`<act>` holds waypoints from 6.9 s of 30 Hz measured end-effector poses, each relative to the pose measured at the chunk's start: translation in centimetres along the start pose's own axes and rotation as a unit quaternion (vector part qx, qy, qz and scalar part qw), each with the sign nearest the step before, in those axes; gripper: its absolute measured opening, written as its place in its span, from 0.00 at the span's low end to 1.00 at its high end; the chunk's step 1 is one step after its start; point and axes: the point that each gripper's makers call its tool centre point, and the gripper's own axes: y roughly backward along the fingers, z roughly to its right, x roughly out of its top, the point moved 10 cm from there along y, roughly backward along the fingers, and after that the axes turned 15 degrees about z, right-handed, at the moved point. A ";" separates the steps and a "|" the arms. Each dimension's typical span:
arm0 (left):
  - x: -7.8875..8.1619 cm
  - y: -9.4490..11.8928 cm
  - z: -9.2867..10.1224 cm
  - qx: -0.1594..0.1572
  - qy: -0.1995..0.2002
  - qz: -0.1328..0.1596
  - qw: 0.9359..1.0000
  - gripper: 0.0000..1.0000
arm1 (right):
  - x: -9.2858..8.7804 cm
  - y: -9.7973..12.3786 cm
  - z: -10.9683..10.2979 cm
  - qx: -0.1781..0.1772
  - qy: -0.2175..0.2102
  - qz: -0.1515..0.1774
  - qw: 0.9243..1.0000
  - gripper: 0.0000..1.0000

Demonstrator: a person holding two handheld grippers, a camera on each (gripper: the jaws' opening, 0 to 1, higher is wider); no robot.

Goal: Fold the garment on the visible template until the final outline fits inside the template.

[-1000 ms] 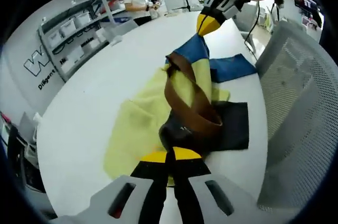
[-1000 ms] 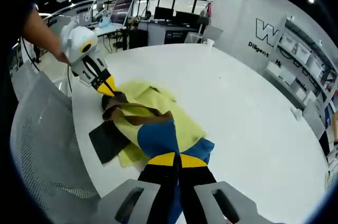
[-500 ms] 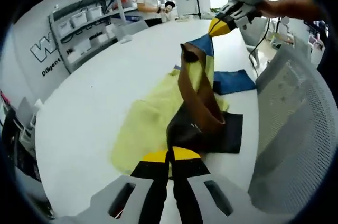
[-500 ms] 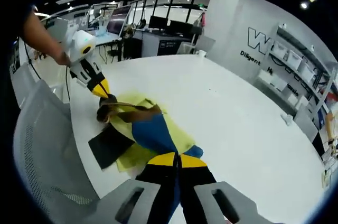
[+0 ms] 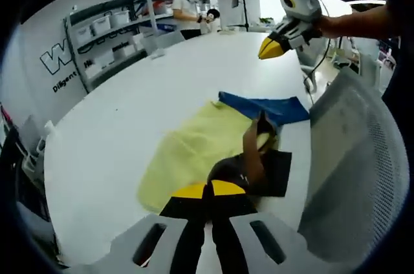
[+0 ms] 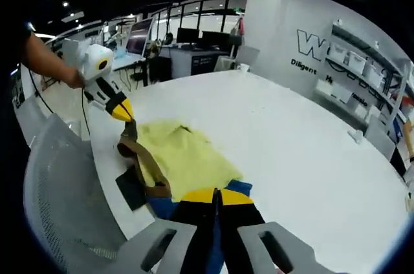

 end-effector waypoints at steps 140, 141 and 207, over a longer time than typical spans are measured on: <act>6.6 -10.9 -18.2 0.108 0.009 0.008 0.994 0.03 | 6.3 -15.6 14.9 -0.051 -0.036 0.000 0.998 0.00; 6.6 -10.9 -18.2 0.111 0.009 0.005 0.994 0.03 | 6.2 -16.0 15.0 -0.053 -0.038 -0.002 0.998 0.00; 1.7 -17.2 -20.8 0.145 0.013 -0.011 0.989 0.21 | -0.4 -22.9 16.9 -0.108 -0.056 -0.045 0.991 0.11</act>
